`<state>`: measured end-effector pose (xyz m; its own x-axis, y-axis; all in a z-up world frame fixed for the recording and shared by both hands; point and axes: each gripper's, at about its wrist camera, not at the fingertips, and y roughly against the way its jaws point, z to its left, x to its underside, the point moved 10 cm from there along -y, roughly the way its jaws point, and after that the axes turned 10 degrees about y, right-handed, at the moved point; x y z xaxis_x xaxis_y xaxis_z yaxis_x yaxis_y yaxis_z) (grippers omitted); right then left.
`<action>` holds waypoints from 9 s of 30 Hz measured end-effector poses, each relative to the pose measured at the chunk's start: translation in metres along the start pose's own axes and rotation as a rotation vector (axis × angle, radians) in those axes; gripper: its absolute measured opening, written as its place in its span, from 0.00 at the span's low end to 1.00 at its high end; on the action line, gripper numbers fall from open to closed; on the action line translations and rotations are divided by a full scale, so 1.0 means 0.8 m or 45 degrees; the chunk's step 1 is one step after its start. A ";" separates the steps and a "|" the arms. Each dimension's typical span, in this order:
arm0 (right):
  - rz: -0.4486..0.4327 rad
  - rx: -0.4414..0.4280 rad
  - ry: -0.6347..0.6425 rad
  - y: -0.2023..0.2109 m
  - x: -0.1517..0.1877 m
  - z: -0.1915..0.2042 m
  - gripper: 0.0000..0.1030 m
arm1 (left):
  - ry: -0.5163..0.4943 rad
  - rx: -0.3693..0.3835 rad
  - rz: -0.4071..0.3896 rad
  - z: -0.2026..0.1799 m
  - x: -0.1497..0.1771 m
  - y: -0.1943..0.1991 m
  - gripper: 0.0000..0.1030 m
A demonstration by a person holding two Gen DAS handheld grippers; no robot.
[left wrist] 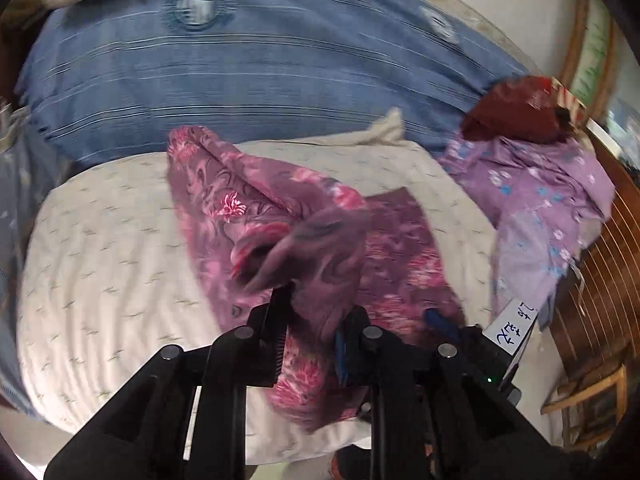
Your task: Fold small clothes
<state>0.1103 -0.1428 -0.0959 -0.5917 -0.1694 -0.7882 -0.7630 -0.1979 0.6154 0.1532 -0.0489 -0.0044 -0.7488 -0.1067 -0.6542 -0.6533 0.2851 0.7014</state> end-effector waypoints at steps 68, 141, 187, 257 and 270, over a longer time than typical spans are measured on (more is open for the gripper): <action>-0.246 -0.614 -0.246 0.079 -0.061 0.030 0.15 | 0.062 0.013 0.478 -0.053 -0.034 -0.098 0.07; 0.109 -0.404 -0.272 0.044 -0.039 -0.116 0.08 | 0.362 0.090 0.591 0.007 0.125 -0.087 0.74; 0.172 -0.205 -0.504 0.098 -0.007 -0.100 0.61 | 0.294 0.174 0.442 0.040 0.127 -0.028 0.75; 0.232 -0.324 -0.418 -0.126 -0.102 -0.184 0.34 | 0.387 -0.108 0.409 0.054 -0.049 -0.202 0.76; 0.209 -0.251 -0.288 -0.062 -0.050 -0.155 0.42 | 0.286 -0.020 0.485 0.015 0.060 -0.154 0.78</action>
<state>0.2037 -0.2459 -0.0931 -0.7621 -0.0004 -0.6474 -0.6007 -0.3726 0.7074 0.1989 -0.0780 -0.1255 -0.9412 -0.2018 -0.2711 -0.3260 0.3302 0.8859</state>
